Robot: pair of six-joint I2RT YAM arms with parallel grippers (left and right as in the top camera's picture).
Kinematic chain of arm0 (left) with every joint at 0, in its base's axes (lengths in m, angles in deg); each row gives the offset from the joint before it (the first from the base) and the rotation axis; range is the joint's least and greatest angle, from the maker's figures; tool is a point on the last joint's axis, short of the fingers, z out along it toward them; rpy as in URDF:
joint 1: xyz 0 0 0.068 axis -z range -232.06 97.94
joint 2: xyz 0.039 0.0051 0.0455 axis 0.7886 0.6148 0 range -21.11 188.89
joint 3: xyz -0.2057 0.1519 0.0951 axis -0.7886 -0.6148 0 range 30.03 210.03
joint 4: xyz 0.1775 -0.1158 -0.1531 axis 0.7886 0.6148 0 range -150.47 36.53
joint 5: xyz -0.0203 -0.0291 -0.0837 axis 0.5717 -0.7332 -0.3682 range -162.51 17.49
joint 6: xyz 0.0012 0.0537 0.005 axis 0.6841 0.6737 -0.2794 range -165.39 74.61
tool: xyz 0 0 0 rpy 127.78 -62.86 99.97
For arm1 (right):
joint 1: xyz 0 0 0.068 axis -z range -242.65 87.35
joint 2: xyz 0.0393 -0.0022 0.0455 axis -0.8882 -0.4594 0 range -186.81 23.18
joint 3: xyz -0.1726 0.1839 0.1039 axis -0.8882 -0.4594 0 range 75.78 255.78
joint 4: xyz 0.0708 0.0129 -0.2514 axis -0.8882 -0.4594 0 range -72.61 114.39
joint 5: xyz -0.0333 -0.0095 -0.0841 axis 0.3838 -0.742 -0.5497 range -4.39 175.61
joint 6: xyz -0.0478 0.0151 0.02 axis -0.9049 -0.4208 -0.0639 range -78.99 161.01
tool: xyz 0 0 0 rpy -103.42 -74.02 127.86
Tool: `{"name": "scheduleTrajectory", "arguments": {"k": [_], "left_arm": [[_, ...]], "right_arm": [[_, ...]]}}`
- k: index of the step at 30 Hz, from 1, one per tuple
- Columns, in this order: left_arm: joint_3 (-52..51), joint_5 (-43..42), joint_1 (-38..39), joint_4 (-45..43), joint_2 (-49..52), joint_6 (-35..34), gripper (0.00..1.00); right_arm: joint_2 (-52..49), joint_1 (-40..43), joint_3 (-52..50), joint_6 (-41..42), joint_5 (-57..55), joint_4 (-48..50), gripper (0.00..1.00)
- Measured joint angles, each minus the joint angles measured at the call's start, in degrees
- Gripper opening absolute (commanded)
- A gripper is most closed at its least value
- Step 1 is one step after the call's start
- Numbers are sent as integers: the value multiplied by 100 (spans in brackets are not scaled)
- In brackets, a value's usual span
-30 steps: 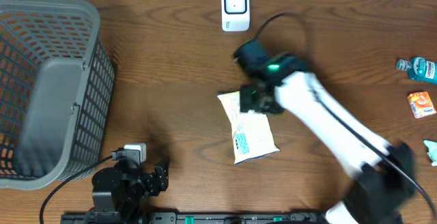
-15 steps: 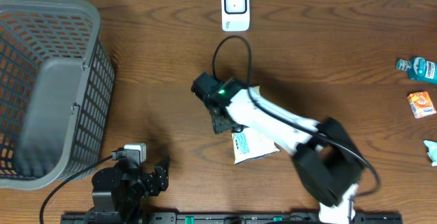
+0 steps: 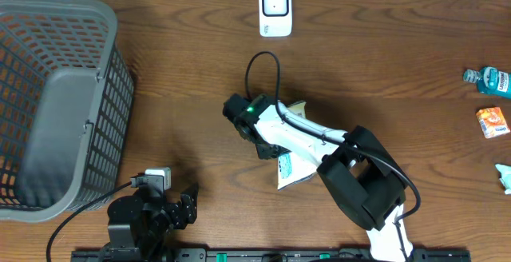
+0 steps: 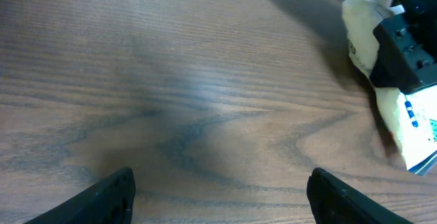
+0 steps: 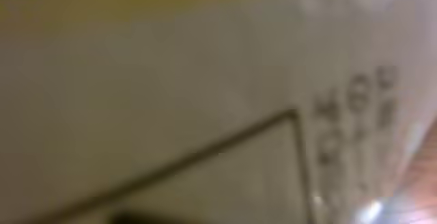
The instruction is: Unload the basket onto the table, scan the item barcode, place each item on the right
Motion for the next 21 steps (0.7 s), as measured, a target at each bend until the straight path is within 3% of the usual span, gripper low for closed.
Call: {"name": "scheduleTrajectory", "arguments": {"k": [7, 13, 21], "left_arm": [[0, 0, 0, 0, 0, 0, 80], [0, 0, 0, 0, 0, 0, 80], [0, 0, 0, 0, 0, 0, 80]], "right_arm": [[-2, 13, 74, -415, -37, -188, 1], [79, 42, 542, -758, -389, -1333, 1], [1445, -175, 852, -1467, -852, -1705, 1]]}}
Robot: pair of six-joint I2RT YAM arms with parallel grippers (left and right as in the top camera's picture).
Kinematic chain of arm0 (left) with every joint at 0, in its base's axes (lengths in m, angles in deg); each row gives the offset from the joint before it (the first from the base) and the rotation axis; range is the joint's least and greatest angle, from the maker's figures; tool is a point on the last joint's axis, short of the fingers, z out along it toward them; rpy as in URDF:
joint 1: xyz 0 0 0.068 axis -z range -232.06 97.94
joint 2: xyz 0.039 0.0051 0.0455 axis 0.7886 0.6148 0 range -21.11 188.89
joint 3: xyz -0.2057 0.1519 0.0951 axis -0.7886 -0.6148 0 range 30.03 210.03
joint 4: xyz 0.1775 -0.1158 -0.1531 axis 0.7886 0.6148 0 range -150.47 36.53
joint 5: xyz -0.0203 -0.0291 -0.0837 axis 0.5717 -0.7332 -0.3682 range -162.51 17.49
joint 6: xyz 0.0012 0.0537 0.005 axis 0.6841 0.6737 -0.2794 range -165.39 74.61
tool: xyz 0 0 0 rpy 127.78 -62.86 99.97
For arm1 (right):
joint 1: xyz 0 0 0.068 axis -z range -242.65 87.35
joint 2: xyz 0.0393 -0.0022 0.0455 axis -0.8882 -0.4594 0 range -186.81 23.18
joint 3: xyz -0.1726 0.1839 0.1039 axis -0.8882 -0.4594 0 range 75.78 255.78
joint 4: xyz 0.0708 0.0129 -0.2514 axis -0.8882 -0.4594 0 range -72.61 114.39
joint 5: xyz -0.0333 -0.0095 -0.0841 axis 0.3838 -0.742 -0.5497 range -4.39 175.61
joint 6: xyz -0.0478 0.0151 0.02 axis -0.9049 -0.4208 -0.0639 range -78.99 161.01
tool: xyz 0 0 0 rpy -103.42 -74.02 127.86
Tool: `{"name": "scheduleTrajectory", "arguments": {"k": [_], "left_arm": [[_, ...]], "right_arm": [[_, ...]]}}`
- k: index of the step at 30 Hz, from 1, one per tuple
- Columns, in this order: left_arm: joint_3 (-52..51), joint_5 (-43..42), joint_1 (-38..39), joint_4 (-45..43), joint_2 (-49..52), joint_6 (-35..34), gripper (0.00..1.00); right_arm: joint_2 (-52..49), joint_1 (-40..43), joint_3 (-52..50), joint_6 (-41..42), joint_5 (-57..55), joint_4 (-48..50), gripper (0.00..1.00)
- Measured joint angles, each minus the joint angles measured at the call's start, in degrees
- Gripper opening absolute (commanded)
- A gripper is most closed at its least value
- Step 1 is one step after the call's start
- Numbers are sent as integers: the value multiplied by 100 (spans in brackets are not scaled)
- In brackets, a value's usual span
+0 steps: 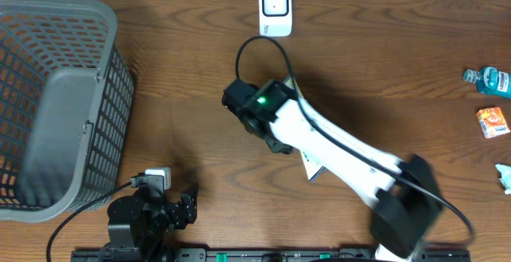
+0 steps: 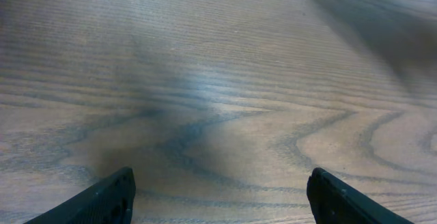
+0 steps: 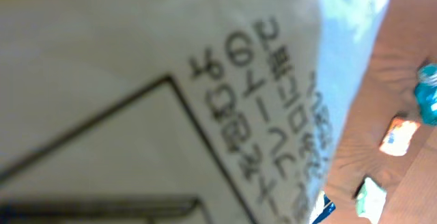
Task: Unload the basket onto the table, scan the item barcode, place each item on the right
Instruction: 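Lift the snack bag up to the scanner window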
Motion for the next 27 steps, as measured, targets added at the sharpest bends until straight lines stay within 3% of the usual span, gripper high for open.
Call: {"name": "scheduleTrajectory", "arguments": {"k": [6, 11, 15, 21, 27], "left_arm": [[0, 0, 0, 0, -2, 0, 81], [0, 0, 0, 0, 0, 0, 80], [0, 0, 0, 0, 0, 0, 80], [0, 0, 0, 0, -2, 0, 80], [0, 0, 0, 0, -2, 0, 80]], "right_arm": [[896, -66, 7, -284, 450, 179, 1], [1700, 245, 4, -951, 2308, 850, 1], [2140, 968, 13, -1541, 4068, 1222, 1], [1967, 2546, -138, -2041, 6207, 2087, 1], [1012, 3488, -372, -2258, 8115, 3440, 1]]}}
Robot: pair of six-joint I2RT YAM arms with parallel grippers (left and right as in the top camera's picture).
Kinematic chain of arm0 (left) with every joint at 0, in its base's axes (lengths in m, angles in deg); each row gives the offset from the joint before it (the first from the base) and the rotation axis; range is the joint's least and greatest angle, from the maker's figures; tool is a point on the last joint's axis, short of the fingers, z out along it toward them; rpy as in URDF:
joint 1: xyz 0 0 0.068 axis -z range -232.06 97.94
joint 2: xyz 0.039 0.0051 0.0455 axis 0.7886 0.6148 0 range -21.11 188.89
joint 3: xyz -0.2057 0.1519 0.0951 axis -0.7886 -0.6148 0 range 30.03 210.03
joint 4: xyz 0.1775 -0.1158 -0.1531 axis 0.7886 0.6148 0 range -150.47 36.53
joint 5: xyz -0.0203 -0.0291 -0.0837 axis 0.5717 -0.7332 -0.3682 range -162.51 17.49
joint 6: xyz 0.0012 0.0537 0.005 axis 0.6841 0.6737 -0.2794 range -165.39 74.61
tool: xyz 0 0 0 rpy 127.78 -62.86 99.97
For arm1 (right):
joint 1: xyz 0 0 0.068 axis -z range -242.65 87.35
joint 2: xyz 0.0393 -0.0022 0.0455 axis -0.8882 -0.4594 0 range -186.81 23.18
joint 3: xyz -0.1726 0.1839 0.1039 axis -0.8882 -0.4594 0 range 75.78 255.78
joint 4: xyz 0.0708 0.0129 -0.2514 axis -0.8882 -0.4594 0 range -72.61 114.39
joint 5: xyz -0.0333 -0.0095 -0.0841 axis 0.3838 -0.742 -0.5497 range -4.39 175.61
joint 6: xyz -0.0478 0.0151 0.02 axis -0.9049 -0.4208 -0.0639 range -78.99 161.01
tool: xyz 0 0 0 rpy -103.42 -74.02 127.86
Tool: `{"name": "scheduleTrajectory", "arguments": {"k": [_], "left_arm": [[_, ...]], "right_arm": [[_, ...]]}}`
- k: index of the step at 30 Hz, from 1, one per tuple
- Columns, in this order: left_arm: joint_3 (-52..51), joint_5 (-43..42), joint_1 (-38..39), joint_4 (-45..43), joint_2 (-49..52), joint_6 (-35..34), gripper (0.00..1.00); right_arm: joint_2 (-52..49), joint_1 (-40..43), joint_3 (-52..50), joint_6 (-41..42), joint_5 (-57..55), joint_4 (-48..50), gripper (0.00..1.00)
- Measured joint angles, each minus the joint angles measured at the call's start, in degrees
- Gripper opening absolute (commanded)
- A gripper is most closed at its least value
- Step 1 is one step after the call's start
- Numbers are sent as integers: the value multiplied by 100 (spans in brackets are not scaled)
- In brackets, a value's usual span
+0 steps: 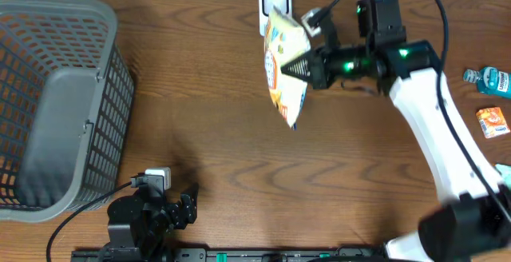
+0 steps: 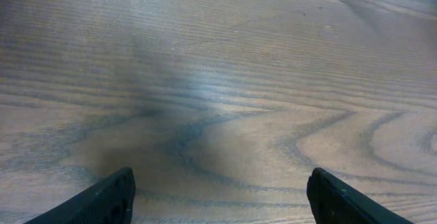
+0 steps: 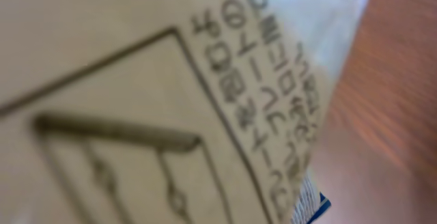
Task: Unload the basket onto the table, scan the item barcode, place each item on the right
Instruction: 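Lift the snack bag up to the scanner window, then hold the snack bag against the scanner, rotating it slightly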
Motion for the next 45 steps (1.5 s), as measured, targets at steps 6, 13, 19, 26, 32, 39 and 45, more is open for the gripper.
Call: {"name": "scheduleTrajectory", "arguments": {"k": [6, 13, 19, 26, 32, 39, 45], "left_arm": [[0, 0, 0, 0, 0, 0, 81], [0, 2, 0, 0, 0, 0, 80], [0, 0, 0, 0, 0, 0, 80], [0, 0, 0, 0, 2, 0, 80], [0, 0, 0, 0, 0, 0, 80], [0, 0, 0, 0, 0, 0, 80], [0, 0, 0, 0, 2, 0, 80]], "right_arm": [[-964, 343, -57, 597, 1073, 1967, 1], [-1781, 363, -63, 1620, 1663, 3484, 1], [-2124, 382, -81, 2441, 1875, 4682, 1], [-2315, 483, -85, 3084, 1963, 5436, 1], [-2503, 669, -85, 3456, 1932, 5984, 1], [-2673, 713, -85, 3727, 1569, 6146, 1], [-2673, 713, -85, 3781, 1436, 6201, 1]]}}
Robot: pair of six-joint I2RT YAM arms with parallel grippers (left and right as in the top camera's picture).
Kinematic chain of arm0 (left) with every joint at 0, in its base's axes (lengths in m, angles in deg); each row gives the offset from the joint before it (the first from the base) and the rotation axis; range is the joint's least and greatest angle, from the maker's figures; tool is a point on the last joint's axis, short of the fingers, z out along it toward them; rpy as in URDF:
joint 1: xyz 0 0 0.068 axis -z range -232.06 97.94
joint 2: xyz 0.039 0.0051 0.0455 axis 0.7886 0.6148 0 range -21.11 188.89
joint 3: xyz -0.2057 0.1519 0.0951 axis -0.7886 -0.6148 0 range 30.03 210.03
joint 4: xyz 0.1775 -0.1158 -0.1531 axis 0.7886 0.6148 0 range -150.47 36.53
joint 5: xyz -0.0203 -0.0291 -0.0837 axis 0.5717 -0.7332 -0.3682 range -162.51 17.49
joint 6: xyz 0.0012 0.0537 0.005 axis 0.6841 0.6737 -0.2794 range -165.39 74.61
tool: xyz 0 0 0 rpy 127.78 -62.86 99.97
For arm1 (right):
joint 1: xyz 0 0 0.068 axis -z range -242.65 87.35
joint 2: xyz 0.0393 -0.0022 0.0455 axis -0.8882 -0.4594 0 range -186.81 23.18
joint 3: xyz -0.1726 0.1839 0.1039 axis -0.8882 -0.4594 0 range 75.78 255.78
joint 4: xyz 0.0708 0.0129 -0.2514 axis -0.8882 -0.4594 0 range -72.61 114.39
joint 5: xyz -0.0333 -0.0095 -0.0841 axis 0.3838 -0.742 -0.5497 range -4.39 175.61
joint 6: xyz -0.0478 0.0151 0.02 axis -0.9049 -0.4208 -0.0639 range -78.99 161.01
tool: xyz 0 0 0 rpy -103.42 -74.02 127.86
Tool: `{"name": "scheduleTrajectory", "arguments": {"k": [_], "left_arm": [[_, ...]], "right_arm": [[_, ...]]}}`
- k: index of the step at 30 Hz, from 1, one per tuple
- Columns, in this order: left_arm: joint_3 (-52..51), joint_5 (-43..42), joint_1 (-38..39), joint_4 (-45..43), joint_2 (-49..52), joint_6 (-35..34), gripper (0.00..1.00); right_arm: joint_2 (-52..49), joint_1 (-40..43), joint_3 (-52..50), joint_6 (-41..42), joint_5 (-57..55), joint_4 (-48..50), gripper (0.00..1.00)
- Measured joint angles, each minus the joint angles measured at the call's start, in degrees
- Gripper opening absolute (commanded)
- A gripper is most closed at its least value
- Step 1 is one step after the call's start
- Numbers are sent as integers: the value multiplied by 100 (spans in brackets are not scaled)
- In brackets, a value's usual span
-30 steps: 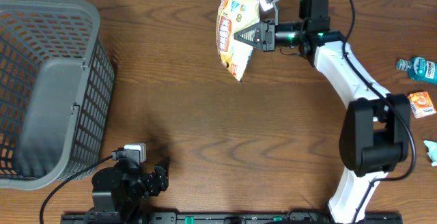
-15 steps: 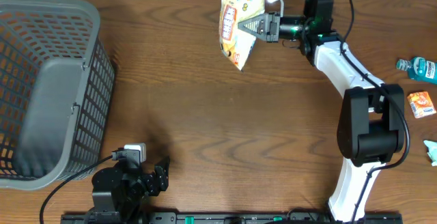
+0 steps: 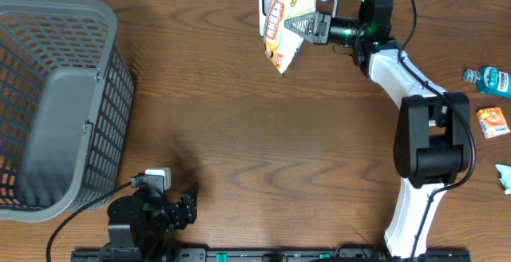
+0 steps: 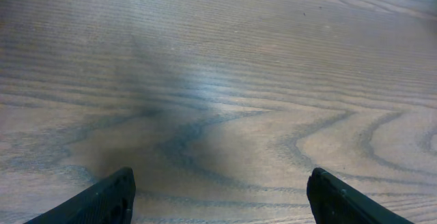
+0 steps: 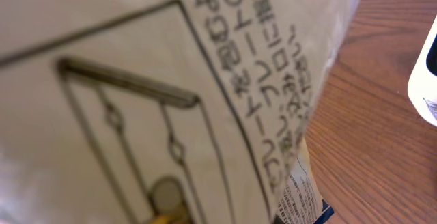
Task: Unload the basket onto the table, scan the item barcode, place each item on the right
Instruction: 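Hold the snack bag against the scanner, rotating it slightly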
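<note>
A yellow and white snack bag (image 3: 285, 16) hangs in the air at the table's far edge, with my right gripper (image 3: 313, 25) shut on it. The bag covers most of the white barcode scanner (image 3: 263, 5) behind it. In the right wrist view the bag's printed back (image 5: 150, 94) fills the picture and hides the fingers; a corner of the scanner (image 5: 425, 67) shows at the right. My left gripper (image 4: 218, 197) rests open low at the front left, its fingertips (image 4: 109, 195) apart over bare wood.
A large grey mesh basket (image 3: 56, 102) stands at the left. At the right edge lie a blue bottle (image 3: 489, 79), an orange packet (image 3: 493, 122) and a pale item (image 3: 505, 176). The right arm (image 3: 419, 134) stretches from the front to the far edge.
My right gripper has carried the bag from the table's upper middle further back and up, so it now hangs right at the scanner. The left gripper has not moved.
First my right gripper was down on the bag lying at the table's middle. Then the bag was lifted off the wood there. Later it hung in the air just in front of the scanner, and now it covers the scanner at the far edge.
</note>
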Motion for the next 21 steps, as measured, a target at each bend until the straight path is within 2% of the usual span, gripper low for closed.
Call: {"name": "scheduleTrajectory", "arguments": {"k": [21], "left_arm": [[0, 0, 0, 0, 0, 0, 80]], "right_arm": [[-9, 0, 0, 129, -623, 269, 1]]}}
